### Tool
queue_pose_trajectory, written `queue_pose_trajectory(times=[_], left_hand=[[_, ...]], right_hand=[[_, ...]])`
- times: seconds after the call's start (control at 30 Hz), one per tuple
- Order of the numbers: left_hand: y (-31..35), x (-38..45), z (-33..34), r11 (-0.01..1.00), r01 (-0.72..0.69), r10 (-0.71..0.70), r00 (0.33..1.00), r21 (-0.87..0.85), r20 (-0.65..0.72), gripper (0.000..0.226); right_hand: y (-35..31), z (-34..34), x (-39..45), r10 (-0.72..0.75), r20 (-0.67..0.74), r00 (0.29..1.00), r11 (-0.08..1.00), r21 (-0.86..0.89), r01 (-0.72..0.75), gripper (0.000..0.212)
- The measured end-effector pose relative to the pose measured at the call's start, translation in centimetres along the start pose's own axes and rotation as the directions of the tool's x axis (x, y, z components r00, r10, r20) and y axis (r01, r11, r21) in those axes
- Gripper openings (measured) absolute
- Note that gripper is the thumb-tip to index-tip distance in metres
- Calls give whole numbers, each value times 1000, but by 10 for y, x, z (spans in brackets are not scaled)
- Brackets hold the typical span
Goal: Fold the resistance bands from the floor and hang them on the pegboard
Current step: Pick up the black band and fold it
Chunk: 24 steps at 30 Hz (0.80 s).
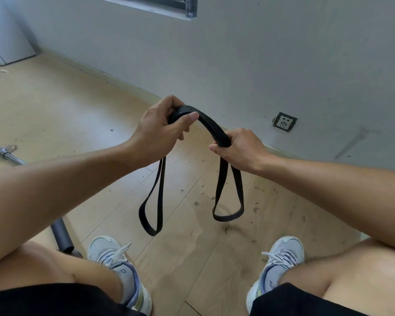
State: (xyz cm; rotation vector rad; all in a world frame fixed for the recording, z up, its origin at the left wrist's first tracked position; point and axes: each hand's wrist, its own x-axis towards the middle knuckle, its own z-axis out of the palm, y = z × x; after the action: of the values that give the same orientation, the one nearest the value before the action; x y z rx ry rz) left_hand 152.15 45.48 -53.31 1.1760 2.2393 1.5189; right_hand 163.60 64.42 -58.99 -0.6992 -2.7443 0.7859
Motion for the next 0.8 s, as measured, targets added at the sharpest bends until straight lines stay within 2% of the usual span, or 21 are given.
queue_pose_trajectory(times=[0.1,0.2,0.27,0.43,0.53,0.63,0.8], left_hand=[[1,0,0,997,21,-19,999,-72,28,19],[-1,-1,-3,987,54,-47,998,-152,45,15],[-2,0,-5,984,70,-62,996,-163,57,15],[0,2,-9,965,117,-103,992,-232,73,12],[1,1,-7,954,130,-109,990,-270,94,12],[3,0,-4,943,145,-117,987,-300,110,11],[0,0,-7,971,118,-97,989,-209,109,11]], right_hand=[[-5,0,-4,-27,188,982,985,172,-5,32],[-8,1,-9,-57,338,939,976,218,-19,37],[-9,1,-12,-83,388,918,968,251,-19,35],[-12,1,-12,-82,313,946,959,284,-11,43],[-11,3,-11,-54,264,963,960,280,-23,33],[-9,4,-9,-63,272,960,958,287,-19,24],[-4,5,-8,-88,292,952,924,382,-32,36]])
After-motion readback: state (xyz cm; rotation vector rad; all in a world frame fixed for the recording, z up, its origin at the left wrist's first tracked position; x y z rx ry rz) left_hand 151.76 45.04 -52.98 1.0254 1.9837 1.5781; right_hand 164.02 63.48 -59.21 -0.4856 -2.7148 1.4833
